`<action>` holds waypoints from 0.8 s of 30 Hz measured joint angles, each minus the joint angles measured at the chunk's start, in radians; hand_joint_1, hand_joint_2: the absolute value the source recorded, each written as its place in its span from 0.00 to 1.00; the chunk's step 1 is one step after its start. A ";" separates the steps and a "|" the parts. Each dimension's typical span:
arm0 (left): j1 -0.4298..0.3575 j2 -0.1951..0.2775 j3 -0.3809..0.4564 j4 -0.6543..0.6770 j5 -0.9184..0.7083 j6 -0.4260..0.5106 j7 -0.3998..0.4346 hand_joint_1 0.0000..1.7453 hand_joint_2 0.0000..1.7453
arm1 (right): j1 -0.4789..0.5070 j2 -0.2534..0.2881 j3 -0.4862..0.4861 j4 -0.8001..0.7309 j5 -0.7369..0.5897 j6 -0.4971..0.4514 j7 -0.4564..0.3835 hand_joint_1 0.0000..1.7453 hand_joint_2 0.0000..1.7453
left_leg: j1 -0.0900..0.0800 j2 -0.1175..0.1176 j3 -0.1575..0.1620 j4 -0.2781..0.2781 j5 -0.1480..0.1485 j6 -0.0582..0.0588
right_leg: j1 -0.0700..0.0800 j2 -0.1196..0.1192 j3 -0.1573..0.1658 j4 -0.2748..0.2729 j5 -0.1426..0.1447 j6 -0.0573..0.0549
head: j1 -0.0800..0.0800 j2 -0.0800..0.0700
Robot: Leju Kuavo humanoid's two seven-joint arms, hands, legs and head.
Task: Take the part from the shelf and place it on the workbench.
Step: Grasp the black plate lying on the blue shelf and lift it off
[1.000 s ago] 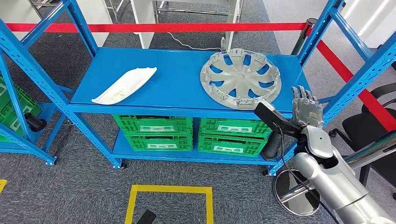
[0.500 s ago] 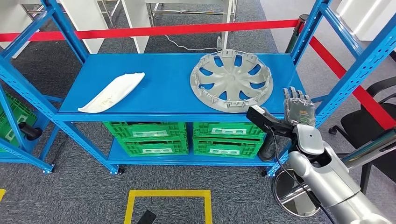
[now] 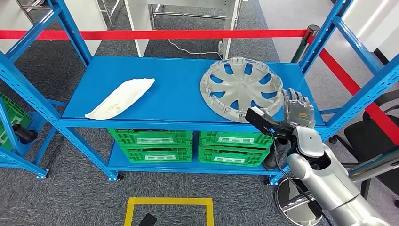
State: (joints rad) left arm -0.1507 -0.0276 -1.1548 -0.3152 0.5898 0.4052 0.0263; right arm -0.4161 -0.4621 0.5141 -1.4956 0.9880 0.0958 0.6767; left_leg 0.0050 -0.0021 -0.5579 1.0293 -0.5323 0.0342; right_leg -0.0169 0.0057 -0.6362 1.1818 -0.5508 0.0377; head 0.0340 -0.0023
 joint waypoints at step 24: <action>0.015 -0.005 0.006 0.007 0.001 0.000 0.000 0.00 0.00 | 0.030 0.016 0.004 -0.008 -0.006 0.009 0.000 0.00 0.00 | -0.008 0.002 -0.076 0.049 0.042 -0.037 | 0.009 0.012 0.156 -0.146 -0.009 -0.036 | -0.012 0.000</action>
State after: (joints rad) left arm -0.1355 -0.0323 -1.1484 -0.3084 0.5909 0.4047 0.0262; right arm -0.3866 -0.4465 0.5181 -1.5038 0.9824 0.1048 0.6767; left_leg -0.0031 -0.0002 -0.6337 1.0785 -0.4905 -0.0025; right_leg -0.0076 0.0172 -0.4801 1.0358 -0.5601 0.0019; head 0.0221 -0.0023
